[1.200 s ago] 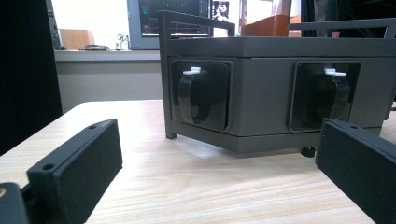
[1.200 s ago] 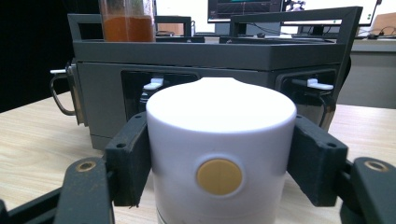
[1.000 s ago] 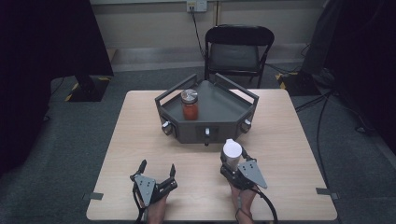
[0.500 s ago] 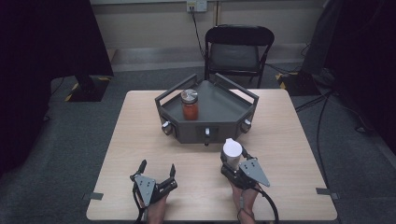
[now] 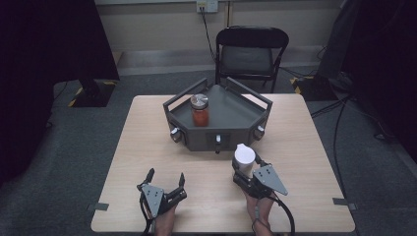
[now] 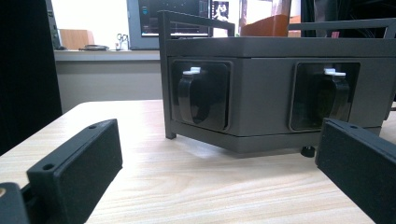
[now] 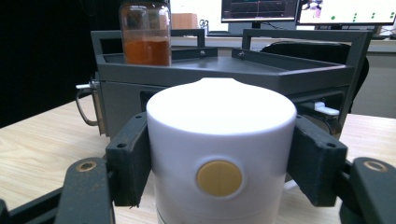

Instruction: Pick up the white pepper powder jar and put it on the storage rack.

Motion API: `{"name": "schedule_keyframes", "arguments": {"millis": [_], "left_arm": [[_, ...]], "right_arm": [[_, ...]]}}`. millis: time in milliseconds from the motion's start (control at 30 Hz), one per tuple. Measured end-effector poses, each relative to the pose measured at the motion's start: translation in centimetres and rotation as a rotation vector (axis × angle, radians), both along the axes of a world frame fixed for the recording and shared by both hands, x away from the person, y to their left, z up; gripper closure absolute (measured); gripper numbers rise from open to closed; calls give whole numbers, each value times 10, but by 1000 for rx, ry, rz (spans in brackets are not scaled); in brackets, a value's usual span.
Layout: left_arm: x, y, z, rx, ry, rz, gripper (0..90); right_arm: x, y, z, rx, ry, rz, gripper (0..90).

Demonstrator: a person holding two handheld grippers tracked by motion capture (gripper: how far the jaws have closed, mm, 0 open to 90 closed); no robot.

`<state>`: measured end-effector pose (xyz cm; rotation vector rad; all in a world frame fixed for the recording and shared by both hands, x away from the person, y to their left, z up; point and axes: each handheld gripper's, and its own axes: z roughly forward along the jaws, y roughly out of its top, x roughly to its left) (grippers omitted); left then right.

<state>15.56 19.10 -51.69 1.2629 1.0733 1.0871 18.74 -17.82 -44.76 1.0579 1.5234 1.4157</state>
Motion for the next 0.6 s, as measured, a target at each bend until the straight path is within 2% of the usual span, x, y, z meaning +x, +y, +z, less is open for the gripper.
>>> {"name": "schedule_keyframes", "arguments": {"millis": [333,600], "left_arm": [[0,0,0,0,0,0,0],[0,0,0,0,0,0,0]], "right_arm": [[1,-3,15,2,2,6,302],[4,-8,31,-11,-18,42,302]]}}
